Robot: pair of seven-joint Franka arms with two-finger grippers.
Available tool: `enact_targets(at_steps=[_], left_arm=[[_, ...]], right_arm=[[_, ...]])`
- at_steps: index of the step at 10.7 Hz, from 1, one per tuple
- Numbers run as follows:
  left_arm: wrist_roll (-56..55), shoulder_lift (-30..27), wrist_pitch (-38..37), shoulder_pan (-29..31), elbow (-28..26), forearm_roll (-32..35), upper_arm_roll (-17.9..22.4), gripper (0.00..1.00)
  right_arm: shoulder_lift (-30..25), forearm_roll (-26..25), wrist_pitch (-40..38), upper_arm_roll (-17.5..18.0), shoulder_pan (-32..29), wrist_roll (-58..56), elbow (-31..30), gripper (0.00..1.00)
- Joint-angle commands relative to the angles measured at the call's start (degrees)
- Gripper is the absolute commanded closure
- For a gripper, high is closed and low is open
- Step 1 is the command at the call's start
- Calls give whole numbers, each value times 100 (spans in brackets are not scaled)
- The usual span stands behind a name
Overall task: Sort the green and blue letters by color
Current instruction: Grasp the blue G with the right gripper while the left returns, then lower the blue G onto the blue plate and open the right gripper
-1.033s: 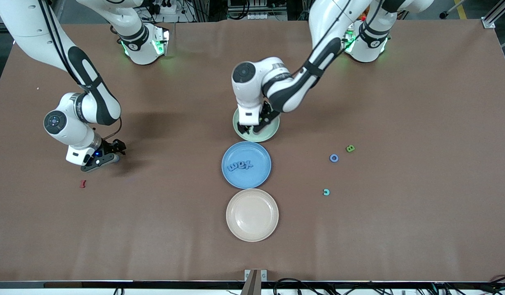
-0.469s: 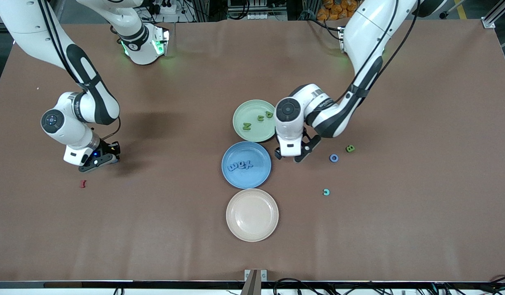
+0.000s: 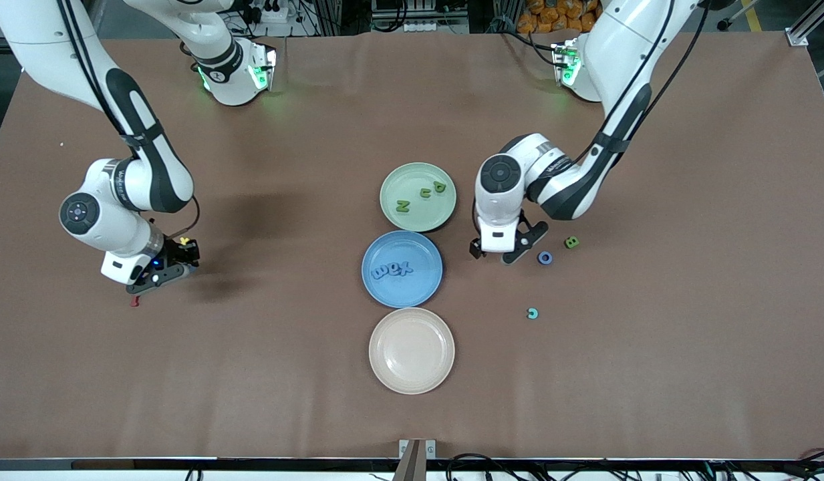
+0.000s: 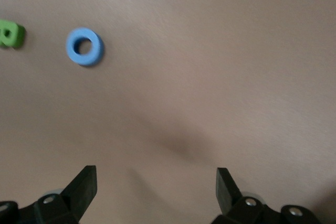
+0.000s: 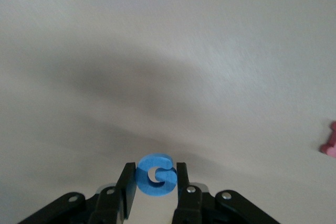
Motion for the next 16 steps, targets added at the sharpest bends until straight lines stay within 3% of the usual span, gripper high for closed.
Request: enact_targets(at_steps=[1,6,12,14,16], left_arm=[[783,-619,173,482,-753,139,-100,0],[2320,-988,629,1677,-1465,139,-521,0],[3088,-883,971,2513,-1571,139,-619,0],[3203,-936,1584,2646,-1930,148,-610,0],[3203,-910,1667,2655,-1975,148,-610,0]], right_arm=[[-57,19,-205,31,637,1535,254,84],[83,1257,-196,22,1849,3066,921,84],[1066,1338,-170,31,3221,5106,2406,83],[1409,1329,-126,31,3547,5458,2810,82],[1656,1312,-126,22,3793,5810,3040,81]])
